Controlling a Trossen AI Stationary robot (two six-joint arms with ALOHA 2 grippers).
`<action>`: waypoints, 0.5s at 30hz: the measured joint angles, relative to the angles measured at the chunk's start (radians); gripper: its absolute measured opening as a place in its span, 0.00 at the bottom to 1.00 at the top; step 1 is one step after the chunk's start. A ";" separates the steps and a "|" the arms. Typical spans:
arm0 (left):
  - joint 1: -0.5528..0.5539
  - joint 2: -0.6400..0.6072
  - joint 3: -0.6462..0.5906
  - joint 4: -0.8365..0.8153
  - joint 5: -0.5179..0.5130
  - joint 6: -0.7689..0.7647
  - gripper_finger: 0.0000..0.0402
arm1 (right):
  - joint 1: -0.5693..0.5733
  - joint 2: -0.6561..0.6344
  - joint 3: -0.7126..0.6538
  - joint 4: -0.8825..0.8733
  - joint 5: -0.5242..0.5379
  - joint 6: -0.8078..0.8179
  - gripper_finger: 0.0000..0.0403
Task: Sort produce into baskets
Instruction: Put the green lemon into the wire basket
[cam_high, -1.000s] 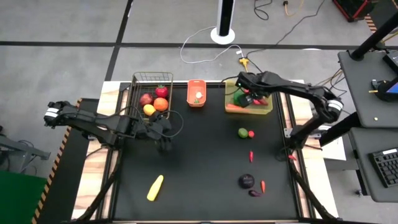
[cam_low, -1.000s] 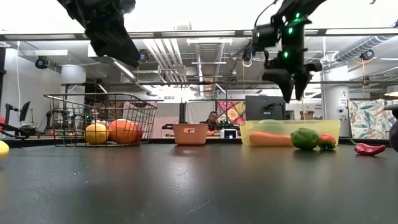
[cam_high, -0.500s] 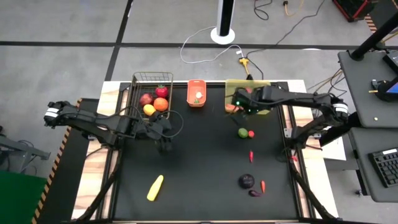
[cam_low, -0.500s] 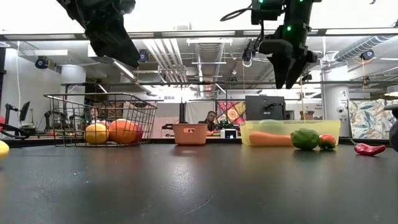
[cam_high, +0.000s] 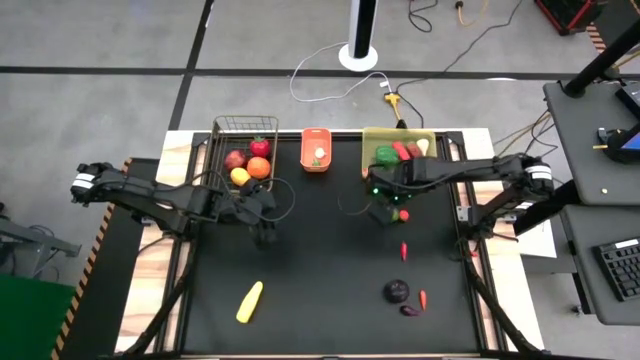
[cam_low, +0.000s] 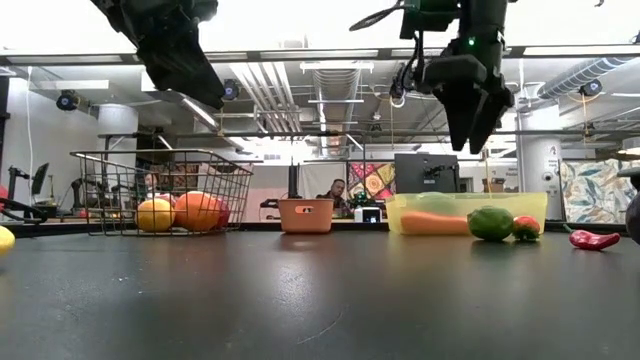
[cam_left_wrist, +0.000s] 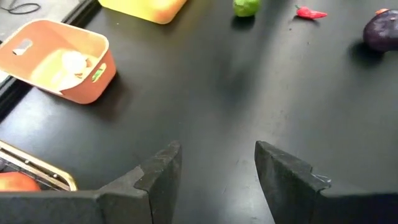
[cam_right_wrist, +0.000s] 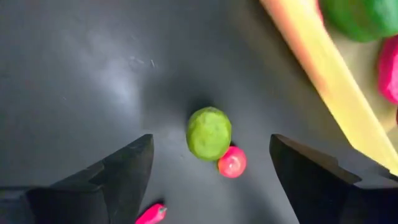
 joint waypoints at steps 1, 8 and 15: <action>0.000 0.002 0.000 0.000 -0.010 0.000 0.46 | 0.007 0.007 -0.006 0.000 0.000 0.004 0.78; 0.000 0.018 0.000 0.001 -0.030 0.002 0.46 | 0.022 0.063 -0.069 0.007 0.001 0.044 0.75; 0.000 0.044 0.000 0.008 -0.030 0.004 0.46 | 0.022 0.113 -0.147 0.099 -0.009 0.033 0.75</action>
